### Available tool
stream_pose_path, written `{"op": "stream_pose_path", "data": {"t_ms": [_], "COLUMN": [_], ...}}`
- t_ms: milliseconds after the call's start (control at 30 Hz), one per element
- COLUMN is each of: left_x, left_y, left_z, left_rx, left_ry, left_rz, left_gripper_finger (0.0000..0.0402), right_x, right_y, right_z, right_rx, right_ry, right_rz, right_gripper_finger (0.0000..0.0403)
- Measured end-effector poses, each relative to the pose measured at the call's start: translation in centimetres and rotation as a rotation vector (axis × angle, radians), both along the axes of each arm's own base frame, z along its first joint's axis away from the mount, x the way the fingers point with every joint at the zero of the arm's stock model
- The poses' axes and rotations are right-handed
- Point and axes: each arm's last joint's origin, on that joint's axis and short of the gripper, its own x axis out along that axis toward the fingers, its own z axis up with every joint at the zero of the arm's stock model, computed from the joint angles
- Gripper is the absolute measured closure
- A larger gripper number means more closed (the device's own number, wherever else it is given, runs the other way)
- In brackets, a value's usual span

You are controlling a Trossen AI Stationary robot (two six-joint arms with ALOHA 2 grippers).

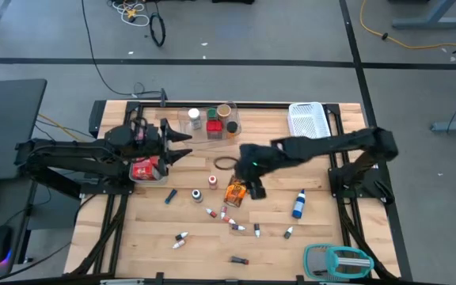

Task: Pick & Place Kitchen Items
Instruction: Put the orange seasoning pack into the transparent bin

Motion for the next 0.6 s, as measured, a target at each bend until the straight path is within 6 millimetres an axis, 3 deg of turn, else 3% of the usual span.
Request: {"op": "stream_pose_path", "data": {"t_ms": [133,367,600], "left_x": [1.0,4.0,6.6], "left_y": [-0.1,0.1,-0.3], "left_z": [-0.8,-2.7,-4.2], "left_rx": [0.002,0.001,-0.006], "left_ry": [0.045,0.105,0.211], "left_rz": [-0.054,-0.042,-0.068], "left_gripper_finger": [0.0170,0.0170,0.0170], "right_x": [-2.7,-6.2,-7.7], "right_y": [1.1,0.7,0.5], "right_z": [-1.4,-2.4,-2.3], "right_rx": [0.055,0.081,0.047], "right_ry": [-0.087,-0.248,-0.294], "right_rz": [0.013,0.010,0.047], "right_gripper_finger": [0.0204,0.0203,0.0203]}}
